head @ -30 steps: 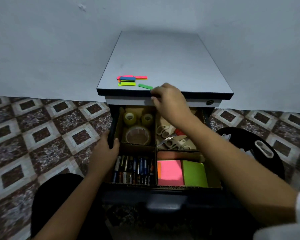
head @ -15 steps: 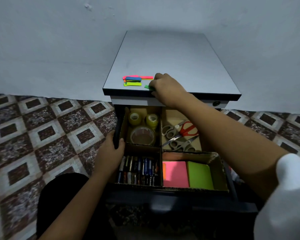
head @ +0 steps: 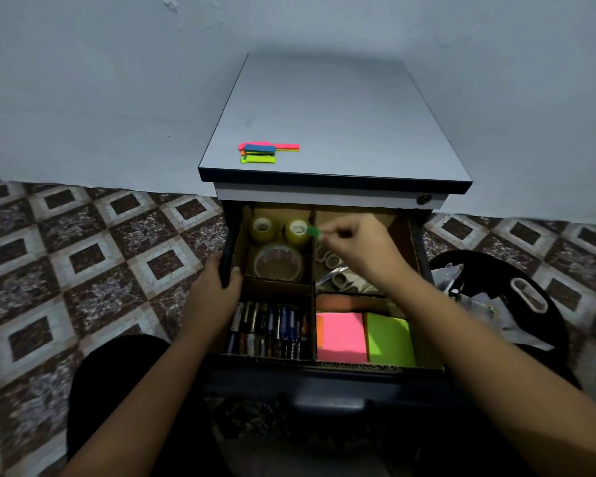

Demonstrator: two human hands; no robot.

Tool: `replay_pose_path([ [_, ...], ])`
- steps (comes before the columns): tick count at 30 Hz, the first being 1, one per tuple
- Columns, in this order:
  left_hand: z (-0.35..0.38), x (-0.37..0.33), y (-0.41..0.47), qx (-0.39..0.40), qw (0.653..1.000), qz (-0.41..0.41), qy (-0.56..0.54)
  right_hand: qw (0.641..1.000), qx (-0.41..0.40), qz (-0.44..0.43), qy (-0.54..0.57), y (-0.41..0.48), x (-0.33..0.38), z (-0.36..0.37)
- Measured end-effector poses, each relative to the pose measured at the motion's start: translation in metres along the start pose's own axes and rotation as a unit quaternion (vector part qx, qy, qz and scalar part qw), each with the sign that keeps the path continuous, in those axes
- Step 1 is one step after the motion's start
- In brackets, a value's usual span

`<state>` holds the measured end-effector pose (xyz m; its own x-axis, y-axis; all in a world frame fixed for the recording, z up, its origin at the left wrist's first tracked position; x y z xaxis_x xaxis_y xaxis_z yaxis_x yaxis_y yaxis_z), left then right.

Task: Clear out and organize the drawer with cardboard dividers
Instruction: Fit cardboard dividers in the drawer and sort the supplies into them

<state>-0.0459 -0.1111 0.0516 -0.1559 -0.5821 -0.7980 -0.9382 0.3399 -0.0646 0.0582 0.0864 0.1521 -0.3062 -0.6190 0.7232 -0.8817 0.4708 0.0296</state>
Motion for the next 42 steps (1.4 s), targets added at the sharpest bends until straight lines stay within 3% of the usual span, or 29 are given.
replay_pose_path([
  [6,0.000,-0.001,-0.001,-0.001,1.000,0.001,-0.008,0.983,0.082,0.154,0.052,-0.057,-0.065,0.031],
  [9,0.000,-0.003,-0.002,-0.002,1.000,0.000,-0.006,0.977,0.094,0.192,0.020,-0.069,-0.087,0.048],
  [14,0.000,-0.002,-0.002,-0.003,1.000,-0.005,0.003,0.975,0.079,0.190,-0.081,-0.069,-0.096,0.063],
  [22,-0.001,-0.002,-0.002,-0.007,1.000,-0.002,0.005,0.973,0.053,0.173,-0.140,-0.067,-0.092,0.068],
  [26,-0.001,-0.004,-0.003,-0.012,1.000,-0.003,0.005,0.973,0.060,0.185,-0.123,-0.066,-0.093,0.068],
  [33,-0.001,-0.003,-0.003,-0.009,1.000,0.001,0.001,0.963,0.099,0.248,0.016,-0.067,-0.101,0.076],
  [37,-0.001,-0.003,-0.002,-0.009,1.000,0.005,-0.002,0.973,0.064,0.215,-0.049,-0.067,-0.088,0.063],
  [42,-0.001,-0.002,-0.001,-0.009,1.000,0.004,0.010,0.991,0.026,0.131,-0.031,-0.048,-0.040,0.026],
])
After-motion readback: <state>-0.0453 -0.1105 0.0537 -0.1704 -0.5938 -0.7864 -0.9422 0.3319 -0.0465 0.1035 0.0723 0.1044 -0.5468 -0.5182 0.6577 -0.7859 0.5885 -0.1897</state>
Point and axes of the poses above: each hand's wrist, its own y-axis towards the middle knuckle, its own z-axis out of the palm, x = y × z, the point moved 6 cm from there along y, towards the middle knuckle, and after that the axes turned 3 degrees about -y, right-handed, at the moved point
